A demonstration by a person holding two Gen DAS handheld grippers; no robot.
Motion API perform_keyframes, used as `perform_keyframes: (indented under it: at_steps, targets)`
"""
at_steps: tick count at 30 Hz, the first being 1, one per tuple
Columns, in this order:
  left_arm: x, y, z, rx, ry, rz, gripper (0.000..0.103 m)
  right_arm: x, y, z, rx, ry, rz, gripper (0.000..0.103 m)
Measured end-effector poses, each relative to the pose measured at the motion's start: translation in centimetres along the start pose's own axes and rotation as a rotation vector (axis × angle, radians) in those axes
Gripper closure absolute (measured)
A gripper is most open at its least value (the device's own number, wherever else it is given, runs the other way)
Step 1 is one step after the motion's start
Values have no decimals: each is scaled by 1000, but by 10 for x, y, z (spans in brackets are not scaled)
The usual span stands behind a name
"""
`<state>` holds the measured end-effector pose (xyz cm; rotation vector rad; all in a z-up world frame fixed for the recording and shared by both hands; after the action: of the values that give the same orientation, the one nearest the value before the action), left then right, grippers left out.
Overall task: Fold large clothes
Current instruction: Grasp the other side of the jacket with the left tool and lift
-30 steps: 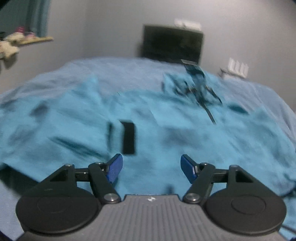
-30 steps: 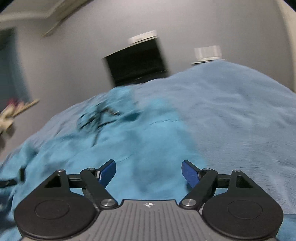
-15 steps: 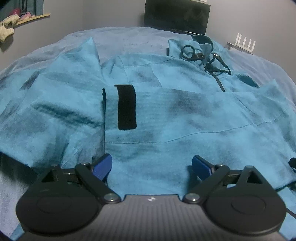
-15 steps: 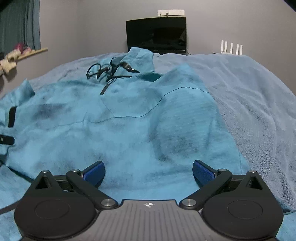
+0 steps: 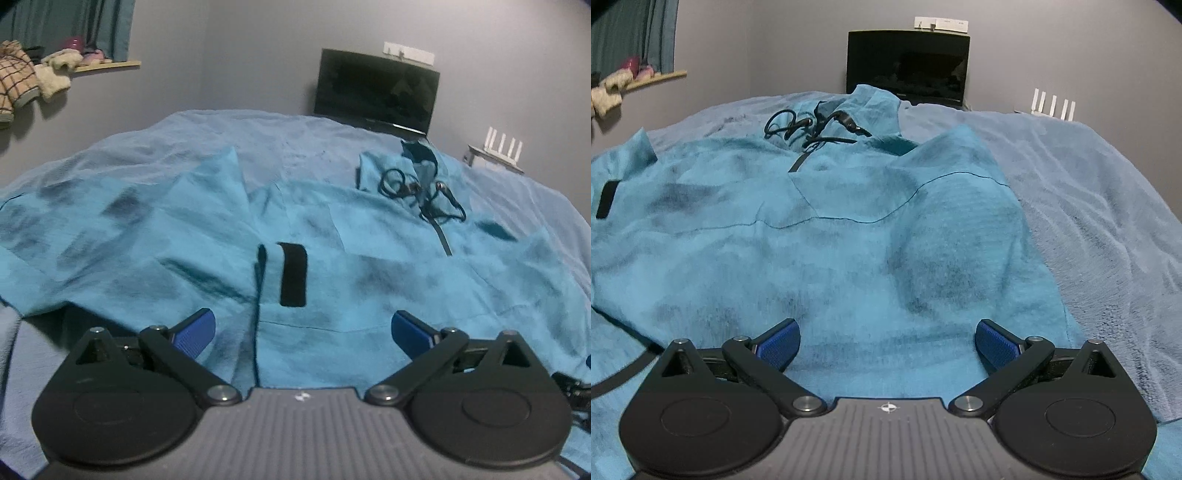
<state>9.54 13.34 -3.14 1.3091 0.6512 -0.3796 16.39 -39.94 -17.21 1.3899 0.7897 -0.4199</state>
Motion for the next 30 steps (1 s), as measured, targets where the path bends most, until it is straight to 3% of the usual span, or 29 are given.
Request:
perform_keyframes:
  at_steps: [7, 11, 14, 16, 19, 24, 28, 30]
  targets:
    - [8, -16, 4, 46, -3, -101, 0, -16, -2, -3, -42, -38, 9, 0]
    - [25, -31, 24, 180, 27, -181, 0, -51, 2, -28, -191, -79, 155, 0]
    - [31, -38, 31, 235, 36, -209, 0, -48, -8, -49, -320, -90, 109, 0]
    - [26, -35, 31, 233, 17, -180, 0, -43, -12, -55, -365, -124, 91, 0]
    - [6, -21, 29, 210, -11, -66, 0, -38, -15, -58, -373, -129, 71, 0]
    - [-34, 26, 13, 227, 32, 128, 0, -34, -16, -53, -347, -98, 47, 0]
    - [-56, 76, -30, 125, 56, 186, 0, -40, -10, -48, -312, -74, 72, 0]
    - [-56, 94, -58, 83, 78, 190, 0, -54, 5, -45, -274, -76, 142, 0]
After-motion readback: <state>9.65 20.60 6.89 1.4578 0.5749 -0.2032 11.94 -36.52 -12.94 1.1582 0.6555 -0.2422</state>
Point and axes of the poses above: each gripper's, at about its wrist camera, not at the fingertips, and x roughly the way its jaws point, z to its right, y to its top, the point moved 7 cm from there along x, roughly the way its jaws point, and after that the axes turned 6 degrees about -z, right-handed, at the moved point
